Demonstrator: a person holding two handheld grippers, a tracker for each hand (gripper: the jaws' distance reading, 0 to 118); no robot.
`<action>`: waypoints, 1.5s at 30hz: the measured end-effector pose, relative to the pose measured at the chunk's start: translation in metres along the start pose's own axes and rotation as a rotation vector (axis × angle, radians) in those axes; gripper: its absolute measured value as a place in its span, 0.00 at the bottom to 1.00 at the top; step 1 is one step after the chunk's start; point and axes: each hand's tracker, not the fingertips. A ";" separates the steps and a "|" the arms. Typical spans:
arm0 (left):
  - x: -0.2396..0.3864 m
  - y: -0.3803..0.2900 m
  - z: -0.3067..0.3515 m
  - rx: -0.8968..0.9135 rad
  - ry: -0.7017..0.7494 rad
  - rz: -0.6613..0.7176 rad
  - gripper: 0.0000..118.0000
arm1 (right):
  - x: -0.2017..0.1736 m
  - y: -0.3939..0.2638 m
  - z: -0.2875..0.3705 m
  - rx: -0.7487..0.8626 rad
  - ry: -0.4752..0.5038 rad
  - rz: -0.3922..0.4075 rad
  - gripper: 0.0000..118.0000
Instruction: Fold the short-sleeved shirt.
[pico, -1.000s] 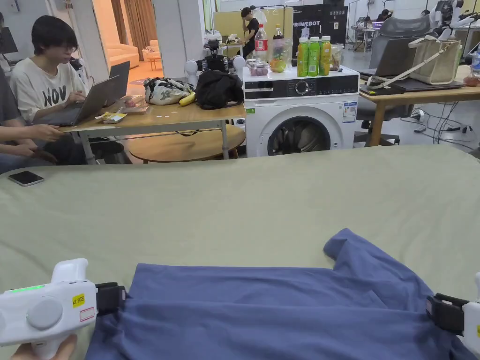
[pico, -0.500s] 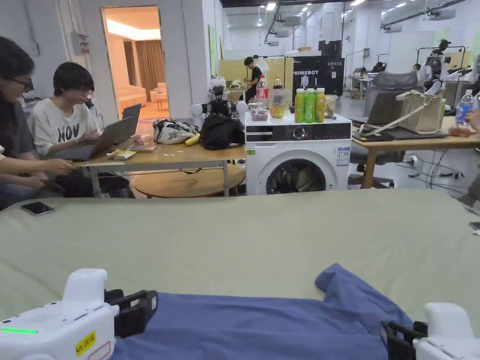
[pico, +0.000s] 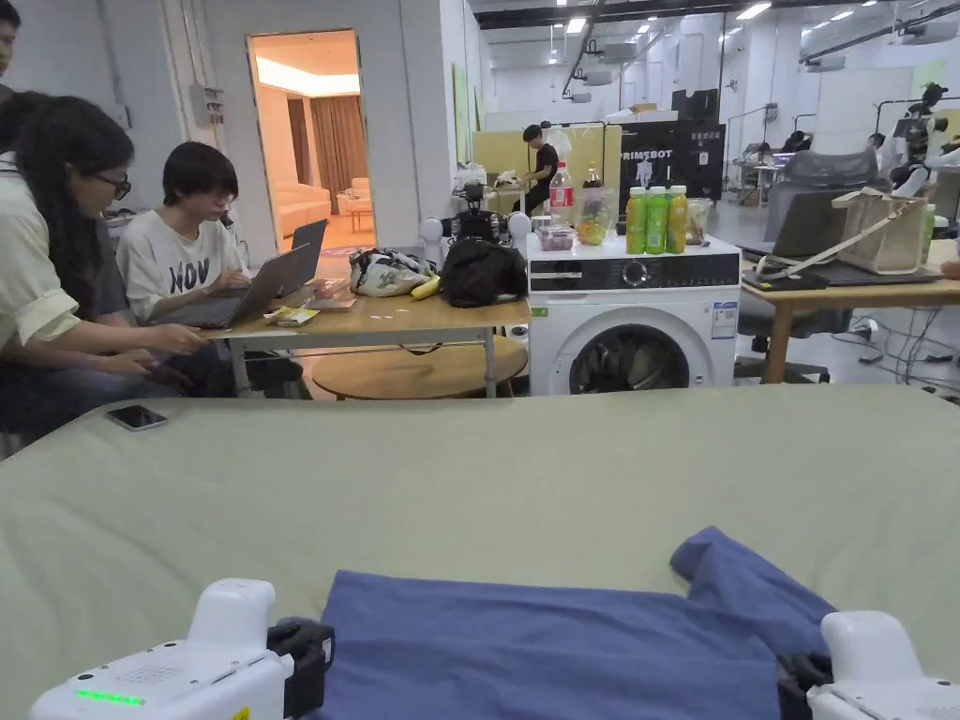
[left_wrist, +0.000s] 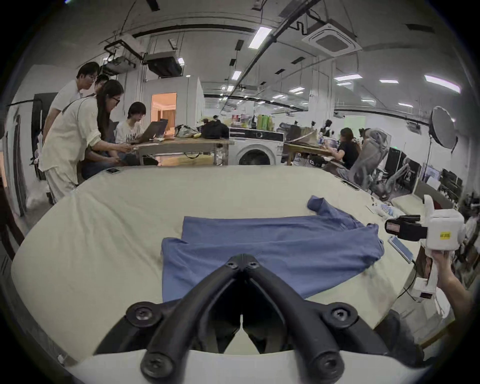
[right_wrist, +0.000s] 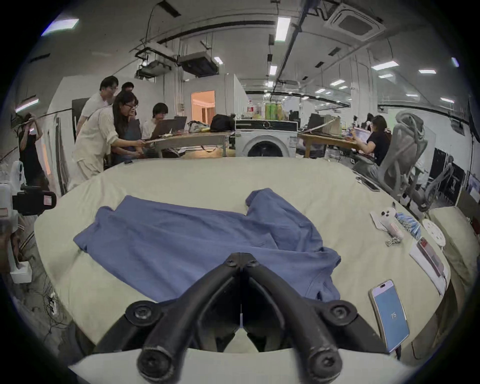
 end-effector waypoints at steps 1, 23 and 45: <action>-0.007 -0.002 -0.001 -0.018 0.021 0.039 0.00 | 0.001 -0.001 0.000 -0.003 0.006 -0.003 0.00; -0.072 -0.065 -0.108 -0.382 0.140 0.221 0.00 | 0.078 -0.058 0.002 -0.085 -0.127 -0.310 0.29; -0.061 -0.031 -0.014 -0.151 0.096 0.128 0.00 | 0.077 -0.037 -0.009 -0.140 -0.106 -0.276 0.00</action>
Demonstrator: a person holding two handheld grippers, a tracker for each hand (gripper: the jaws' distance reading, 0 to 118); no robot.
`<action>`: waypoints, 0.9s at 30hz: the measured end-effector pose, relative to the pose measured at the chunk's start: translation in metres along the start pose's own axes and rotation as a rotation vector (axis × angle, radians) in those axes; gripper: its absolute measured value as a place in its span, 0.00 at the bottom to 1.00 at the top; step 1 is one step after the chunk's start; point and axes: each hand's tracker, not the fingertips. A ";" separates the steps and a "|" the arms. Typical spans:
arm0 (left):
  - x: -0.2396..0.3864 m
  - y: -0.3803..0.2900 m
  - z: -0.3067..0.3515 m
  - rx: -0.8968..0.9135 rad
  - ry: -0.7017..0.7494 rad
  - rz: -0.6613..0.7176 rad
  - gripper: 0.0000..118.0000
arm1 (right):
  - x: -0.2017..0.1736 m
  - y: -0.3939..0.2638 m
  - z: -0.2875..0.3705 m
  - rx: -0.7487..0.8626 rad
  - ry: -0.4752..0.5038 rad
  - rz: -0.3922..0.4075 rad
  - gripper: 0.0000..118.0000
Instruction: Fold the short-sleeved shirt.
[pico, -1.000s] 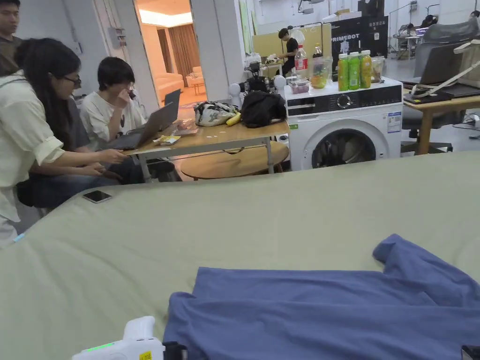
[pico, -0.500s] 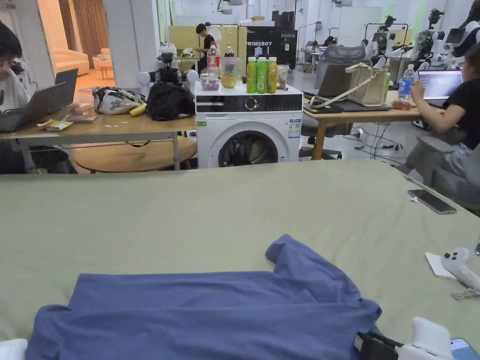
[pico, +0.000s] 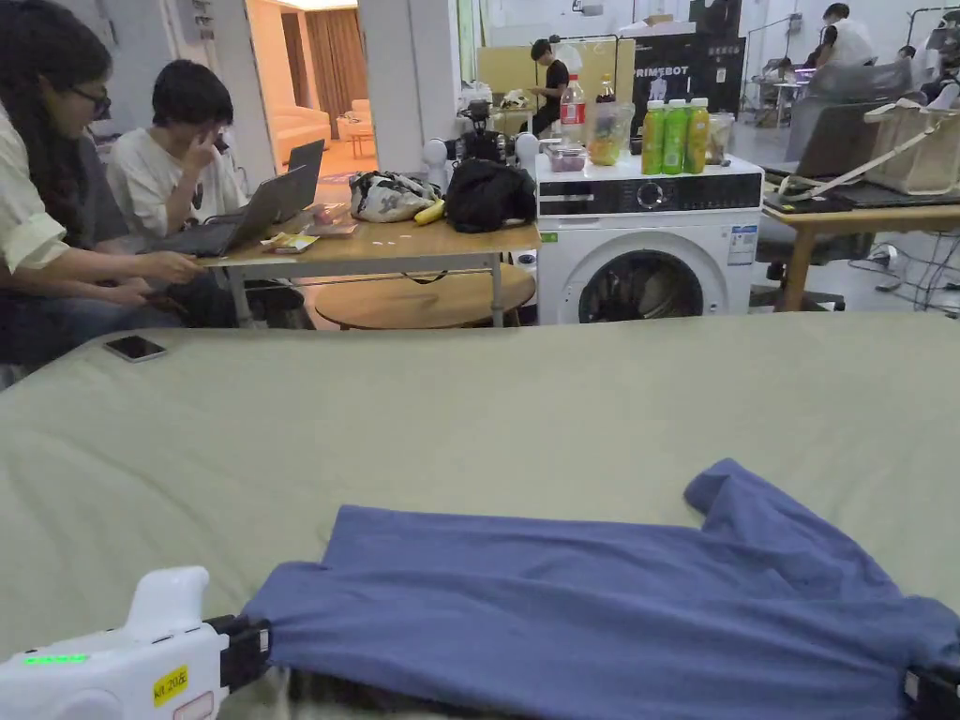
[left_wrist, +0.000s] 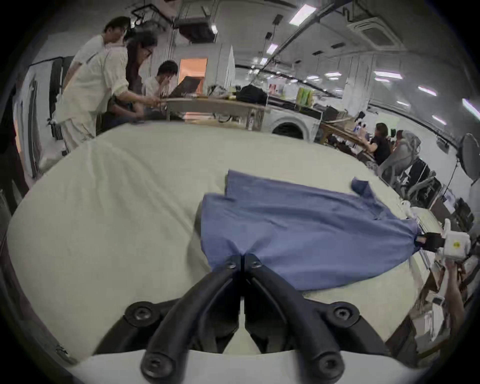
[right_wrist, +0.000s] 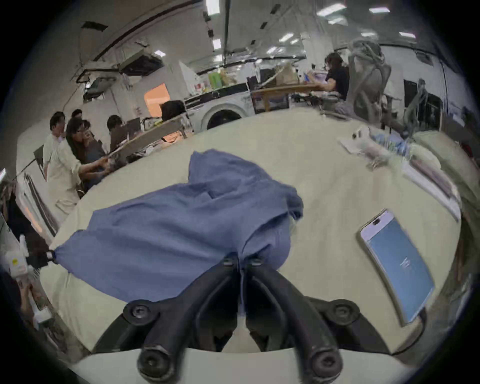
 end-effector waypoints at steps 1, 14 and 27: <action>0.001 -0.001 0.010 0.013 -0.009 0.000 0.00 | -0.003 -0.001 0.007 0.010 -0.006 0.021 0.00; -0.023 -0.089 0.082 -0.055 0.088 -0.015 0.00 | 0.005 -0.046 0.038 -0.062 -0.039 0.095 0.00; 0.039 -0.044 0.083 0.200 -0.038 -0.095 0.47 | -0.027 -0.031 0.067 0.125 0.150 0.132 0.43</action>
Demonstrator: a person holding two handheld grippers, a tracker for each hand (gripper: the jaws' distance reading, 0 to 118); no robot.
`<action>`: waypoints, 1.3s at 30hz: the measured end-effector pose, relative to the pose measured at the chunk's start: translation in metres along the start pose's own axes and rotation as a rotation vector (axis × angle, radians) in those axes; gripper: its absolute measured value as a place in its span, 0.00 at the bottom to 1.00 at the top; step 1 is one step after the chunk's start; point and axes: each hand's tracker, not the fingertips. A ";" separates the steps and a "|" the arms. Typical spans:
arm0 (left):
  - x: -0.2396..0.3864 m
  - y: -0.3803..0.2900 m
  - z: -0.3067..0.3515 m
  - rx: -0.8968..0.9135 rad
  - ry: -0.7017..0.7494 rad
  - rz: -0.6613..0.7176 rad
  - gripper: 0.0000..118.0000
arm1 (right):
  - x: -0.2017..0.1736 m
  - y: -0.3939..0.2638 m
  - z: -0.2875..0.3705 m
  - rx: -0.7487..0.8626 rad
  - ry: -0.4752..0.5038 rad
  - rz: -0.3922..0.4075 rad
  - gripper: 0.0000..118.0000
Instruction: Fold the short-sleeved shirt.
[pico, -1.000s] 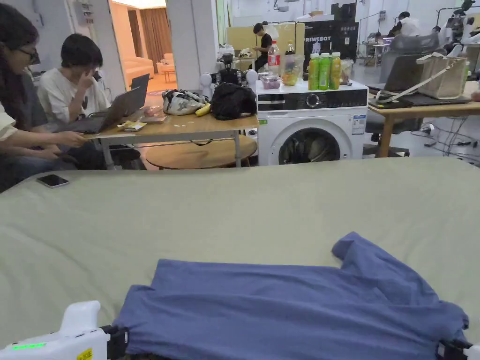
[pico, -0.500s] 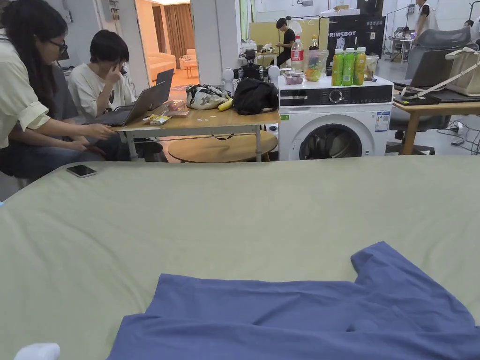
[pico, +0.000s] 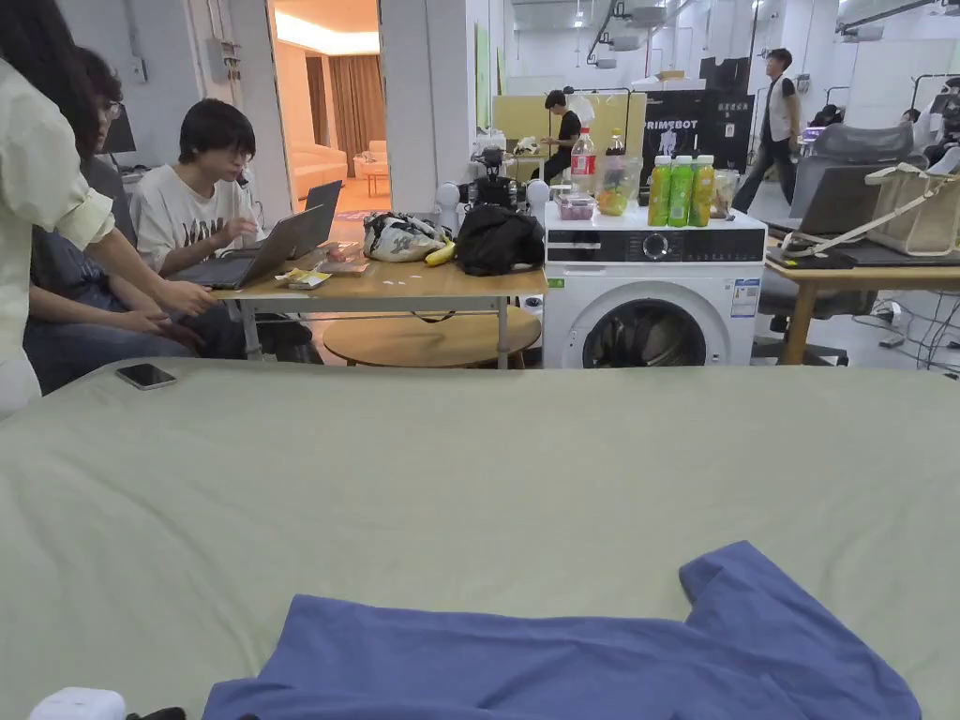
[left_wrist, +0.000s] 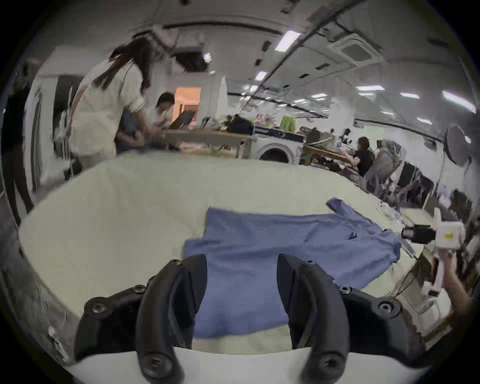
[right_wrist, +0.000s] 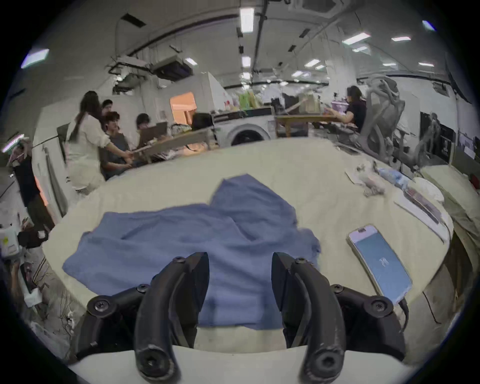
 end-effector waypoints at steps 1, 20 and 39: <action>0.012 0.004 -0.002 0.012 -0.014 -0.004 0.47 | -0.009 0.003 0.000 0.006 0.018 0.024 0.43; 0.033 0.028 -0.062 -0.105 -0.092 0.043 0.00 | -0.051 -0.001 -0.034 -0.075 0.080 0.127 0.00; -0.071 0.058 -0.318 -0.506 0.108 0.124 0.43 | 0.037 0.003 -0.058 -0.181 -0.056 0.006 0.00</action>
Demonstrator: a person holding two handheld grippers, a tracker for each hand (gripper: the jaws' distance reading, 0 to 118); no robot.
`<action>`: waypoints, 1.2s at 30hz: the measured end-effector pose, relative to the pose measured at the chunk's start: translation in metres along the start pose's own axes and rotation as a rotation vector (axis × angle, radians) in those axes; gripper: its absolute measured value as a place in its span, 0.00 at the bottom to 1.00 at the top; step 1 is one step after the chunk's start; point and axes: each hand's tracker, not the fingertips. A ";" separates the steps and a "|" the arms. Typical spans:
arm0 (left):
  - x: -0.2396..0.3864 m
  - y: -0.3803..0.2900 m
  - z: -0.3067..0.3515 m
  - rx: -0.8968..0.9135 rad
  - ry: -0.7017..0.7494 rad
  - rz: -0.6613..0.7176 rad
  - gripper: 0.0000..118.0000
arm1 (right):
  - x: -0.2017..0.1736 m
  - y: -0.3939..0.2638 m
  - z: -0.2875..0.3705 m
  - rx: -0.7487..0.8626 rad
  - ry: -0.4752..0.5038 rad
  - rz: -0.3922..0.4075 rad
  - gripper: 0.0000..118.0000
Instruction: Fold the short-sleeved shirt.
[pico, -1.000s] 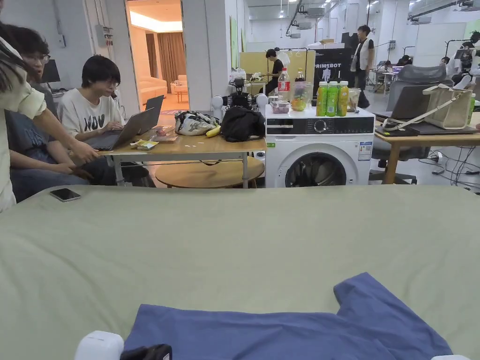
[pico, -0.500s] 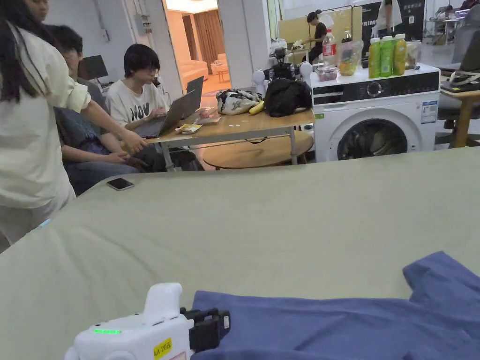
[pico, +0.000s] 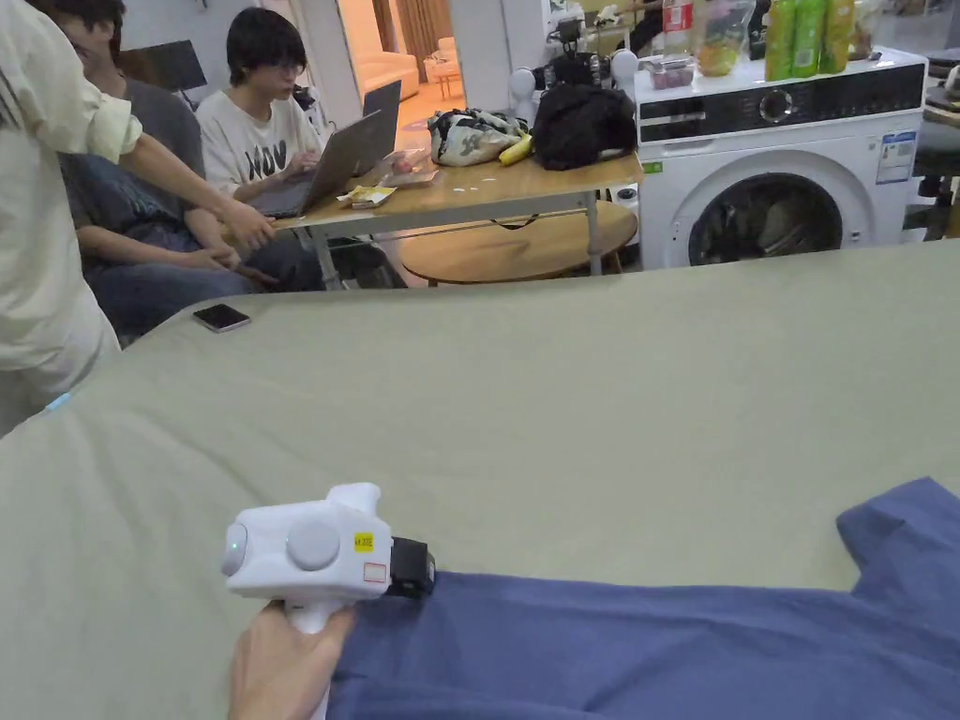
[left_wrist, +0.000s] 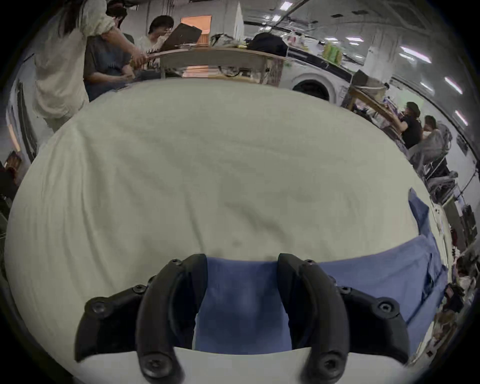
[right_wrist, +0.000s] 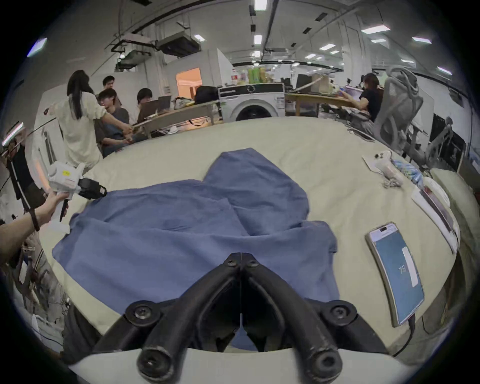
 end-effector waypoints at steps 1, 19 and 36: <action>0.004 0.000 0.000 0.006 0.017 -0.023 0.33 | 0.005 0.001 -0.001 0.001 0.002 -0.013 0.00; 0.030 -0.009 0.003 -0.045 0.056 -0.099 0.00 | 0.068 0.125 -0.151 -0.319 -0.140 0.056 0.53; -0.003 -0.077 0.187 0.368 -0.116 -0.106 0.00 | 0.046 0.108 -0.009 -0.050 -0.015 0.036 0.00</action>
